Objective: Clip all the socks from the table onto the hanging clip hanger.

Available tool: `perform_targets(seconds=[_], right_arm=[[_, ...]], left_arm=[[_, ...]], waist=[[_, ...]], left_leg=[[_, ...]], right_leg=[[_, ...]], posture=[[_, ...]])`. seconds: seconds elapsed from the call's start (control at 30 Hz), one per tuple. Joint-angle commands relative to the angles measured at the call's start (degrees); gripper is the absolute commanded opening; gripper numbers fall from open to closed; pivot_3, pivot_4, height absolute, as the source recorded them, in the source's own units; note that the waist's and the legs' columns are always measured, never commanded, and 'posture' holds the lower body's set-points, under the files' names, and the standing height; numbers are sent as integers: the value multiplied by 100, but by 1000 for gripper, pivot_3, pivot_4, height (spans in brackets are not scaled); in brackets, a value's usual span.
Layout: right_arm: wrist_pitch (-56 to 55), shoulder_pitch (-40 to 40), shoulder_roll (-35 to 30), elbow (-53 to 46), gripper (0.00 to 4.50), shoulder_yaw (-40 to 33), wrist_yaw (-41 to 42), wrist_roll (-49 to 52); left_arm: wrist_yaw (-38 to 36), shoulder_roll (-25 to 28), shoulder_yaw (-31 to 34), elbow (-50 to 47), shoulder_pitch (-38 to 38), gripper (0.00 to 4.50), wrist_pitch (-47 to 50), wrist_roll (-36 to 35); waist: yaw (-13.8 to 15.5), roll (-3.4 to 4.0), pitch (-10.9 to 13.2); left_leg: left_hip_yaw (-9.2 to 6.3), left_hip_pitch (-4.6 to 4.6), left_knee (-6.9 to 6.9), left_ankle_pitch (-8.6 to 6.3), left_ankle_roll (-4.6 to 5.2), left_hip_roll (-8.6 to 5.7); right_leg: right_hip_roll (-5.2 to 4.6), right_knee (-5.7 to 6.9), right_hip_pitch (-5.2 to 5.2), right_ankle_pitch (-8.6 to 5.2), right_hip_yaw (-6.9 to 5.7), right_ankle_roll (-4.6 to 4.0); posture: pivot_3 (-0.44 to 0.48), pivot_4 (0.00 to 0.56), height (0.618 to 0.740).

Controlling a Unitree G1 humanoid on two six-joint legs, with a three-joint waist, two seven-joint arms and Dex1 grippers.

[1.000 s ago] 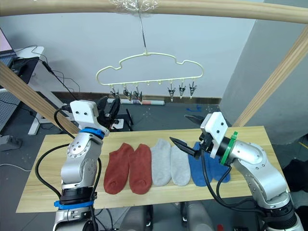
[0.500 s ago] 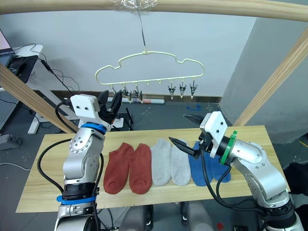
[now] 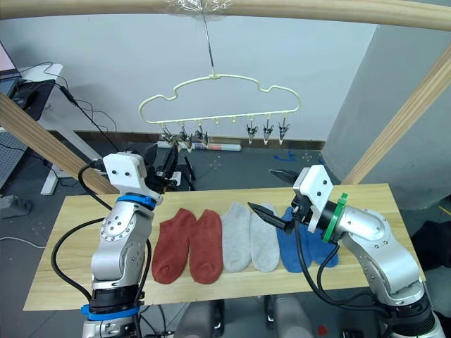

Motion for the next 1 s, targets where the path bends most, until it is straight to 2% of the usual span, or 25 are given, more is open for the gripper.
perform_targets(seconds=[0.03, 0.33, 0.9, 1.0], right_arm=[[-108, -5, -39, -265, 4500, -75, 56, 53], [-120, -78, -28, -208, 4500, -66, 87, 52], [-120, -128, 10, -175, 4500, -43, 123, 47], [-111, -125, 8, -185, 4500, -41, 120, 49]], left_arm=[[91, -45, -75, 70, -271, 2399, -238, 147], [152, -114, -45, 236, -406, 2399, -367, 167], [195, -115, -87, 350, -611, 2399, -458, 183], [185, -107, -85, 393, -666, 1881, -484, 182]], waist=[[1, 2, 1], [1, 8, 5], [1, 9, 7], [1, 9, 7]], left_leg=[[-2, -5, 0, 0, 0, 0], [-9, -37, 0, 0, -1, -1], [-16, -40, 1, -1, 0, -1], [-16, -39, 1, -1, 1, -1]], right_leg=[[0, -6, 0, 1, -4, 2], [1, -41, -6, 12, -10, 19], [1, -40, -7, 13, -17, 21], [1, -39, -7, 13, -17, 21]], posture=[[-107, 297, 740], [-109, 299, 740], [-108, 300, 740], [-111, 301, 740]])
